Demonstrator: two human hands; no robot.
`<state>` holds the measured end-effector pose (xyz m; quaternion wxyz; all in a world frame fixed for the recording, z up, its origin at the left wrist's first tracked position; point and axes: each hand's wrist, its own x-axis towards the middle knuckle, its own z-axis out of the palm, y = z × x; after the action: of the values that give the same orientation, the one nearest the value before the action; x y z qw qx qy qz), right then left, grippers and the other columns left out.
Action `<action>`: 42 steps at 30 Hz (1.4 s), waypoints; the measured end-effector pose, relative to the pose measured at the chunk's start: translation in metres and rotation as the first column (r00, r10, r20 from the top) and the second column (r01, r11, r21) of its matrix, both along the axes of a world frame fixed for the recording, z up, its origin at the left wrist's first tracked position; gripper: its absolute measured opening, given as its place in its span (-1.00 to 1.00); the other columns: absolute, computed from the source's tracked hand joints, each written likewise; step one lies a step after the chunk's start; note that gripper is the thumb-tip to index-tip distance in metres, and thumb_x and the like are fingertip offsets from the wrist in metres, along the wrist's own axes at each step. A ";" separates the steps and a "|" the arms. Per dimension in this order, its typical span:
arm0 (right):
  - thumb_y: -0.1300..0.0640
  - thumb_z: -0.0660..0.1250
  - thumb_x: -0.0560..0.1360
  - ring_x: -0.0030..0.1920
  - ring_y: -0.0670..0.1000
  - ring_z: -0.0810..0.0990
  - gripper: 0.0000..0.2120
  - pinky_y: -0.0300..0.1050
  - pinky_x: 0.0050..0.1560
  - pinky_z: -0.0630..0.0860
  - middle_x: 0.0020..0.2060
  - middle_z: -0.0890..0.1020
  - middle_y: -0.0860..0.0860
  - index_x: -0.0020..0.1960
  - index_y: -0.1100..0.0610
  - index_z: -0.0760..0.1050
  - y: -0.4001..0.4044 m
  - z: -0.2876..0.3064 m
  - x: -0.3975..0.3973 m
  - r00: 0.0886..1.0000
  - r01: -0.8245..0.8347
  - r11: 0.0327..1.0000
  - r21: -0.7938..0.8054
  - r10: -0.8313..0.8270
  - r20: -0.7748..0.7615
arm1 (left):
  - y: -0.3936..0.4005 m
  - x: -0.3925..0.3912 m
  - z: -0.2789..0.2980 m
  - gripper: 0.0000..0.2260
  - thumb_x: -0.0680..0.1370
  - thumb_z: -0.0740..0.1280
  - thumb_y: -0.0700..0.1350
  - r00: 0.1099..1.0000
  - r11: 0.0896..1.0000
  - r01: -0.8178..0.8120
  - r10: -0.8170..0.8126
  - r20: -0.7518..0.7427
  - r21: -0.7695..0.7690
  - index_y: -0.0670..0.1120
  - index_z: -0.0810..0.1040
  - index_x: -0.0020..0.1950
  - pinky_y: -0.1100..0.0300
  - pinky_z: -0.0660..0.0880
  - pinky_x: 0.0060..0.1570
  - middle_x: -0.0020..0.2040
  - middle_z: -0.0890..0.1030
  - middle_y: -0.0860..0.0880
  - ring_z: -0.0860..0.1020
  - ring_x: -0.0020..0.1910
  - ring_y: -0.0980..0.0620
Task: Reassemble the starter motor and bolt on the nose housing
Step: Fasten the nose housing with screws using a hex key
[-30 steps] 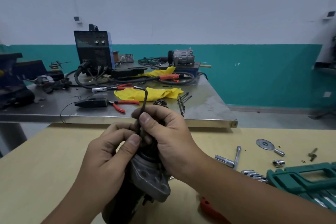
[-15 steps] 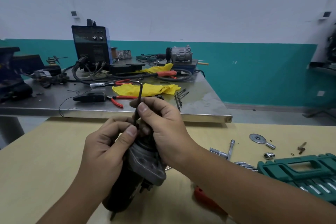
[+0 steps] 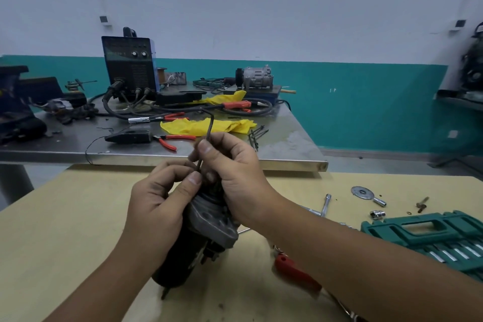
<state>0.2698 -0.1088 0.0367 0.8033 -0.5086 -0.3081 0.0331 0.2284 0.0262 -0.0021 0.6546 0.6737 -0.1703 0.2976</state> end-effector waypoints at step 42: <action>0.20 0.37 0.57 -0.41 -0.14 0.46 -0.90 -0.31 -0.33 0.47 -0.20 0.68 0.05 0.03 0.08 0.65 -0.003 -0.003 0.006 0.997 -0.071 0.997 0.014 0.071 -0.016 | -0.011 -0.011 0.007 -0.85 0.51 0.37 -0.08 0.995 0.996 -0.003 -0.007 -0.102 -0.093 -0.10 0.71 -0.12 -0.21 0.56 0.15 -0.01 0.65 -0.28 0.64 0.00 -0.23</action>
<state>0.2757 -0.1114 0.0340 0.8076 -0.4914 -0.3196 0.0638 0.2171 0.0150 0.0049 0.6935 0.6566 -0.1231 0.2699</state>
